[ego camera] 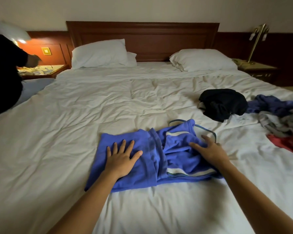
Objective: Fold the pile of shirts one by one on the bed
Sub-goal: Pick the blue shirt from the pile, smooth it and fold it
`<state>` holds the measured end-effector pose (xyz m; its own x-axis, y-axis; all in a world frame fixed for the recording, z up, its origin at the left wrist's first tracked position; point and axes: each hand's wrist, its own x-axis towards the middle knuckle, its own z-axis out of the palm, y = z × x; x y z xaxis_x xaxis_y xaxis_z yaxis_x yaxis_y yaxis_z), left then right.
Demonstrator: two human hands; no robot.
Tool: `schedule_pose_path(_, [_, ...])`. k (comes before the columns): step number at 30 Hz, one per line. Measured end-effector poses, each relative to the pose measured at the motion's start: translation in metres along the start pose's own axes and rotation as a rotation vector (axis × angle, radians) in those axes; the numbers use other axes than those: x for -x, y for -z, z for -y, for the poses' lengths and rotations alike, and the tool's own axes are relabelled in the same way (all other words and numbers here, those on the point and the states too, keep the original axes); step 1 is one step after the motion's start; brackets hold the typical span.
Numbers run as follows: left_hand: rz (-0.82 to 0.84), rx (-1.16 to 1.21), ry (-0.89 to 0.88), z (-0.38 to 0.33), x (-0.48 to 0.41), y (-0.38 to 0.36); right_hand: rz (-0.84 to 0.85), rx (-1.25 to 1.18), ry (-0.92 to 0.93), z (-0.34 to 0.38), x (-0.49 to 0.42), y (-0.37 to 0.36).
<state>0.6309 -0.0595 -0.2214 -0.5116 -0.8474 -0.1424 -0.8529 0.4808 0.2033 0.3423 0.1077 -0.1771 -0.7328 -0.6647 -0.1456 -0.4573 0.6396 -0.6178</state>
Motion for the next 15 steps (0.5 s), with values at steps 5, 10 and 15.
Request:
schedule_pose_path(5, [-0.002, 0.009, 0.002, 0.005, 0.001, -0.002, -0.061, -0.115, 0.103, 0.007, 0.002, -0.011])
schedule_pose_path(10, [-0.011, 0.125, -0.042, 0.009, 0.004, 0.007, -0.157, -0.216, 0.209, 0.026, 0.011, -0.005])
schedule_pose_path(15, [-0.094, 0.923, 0.041, 0.023, 0.017, 0.04, -0.287, -0.006, 0.474, 0.107, 0.043, 0.0])
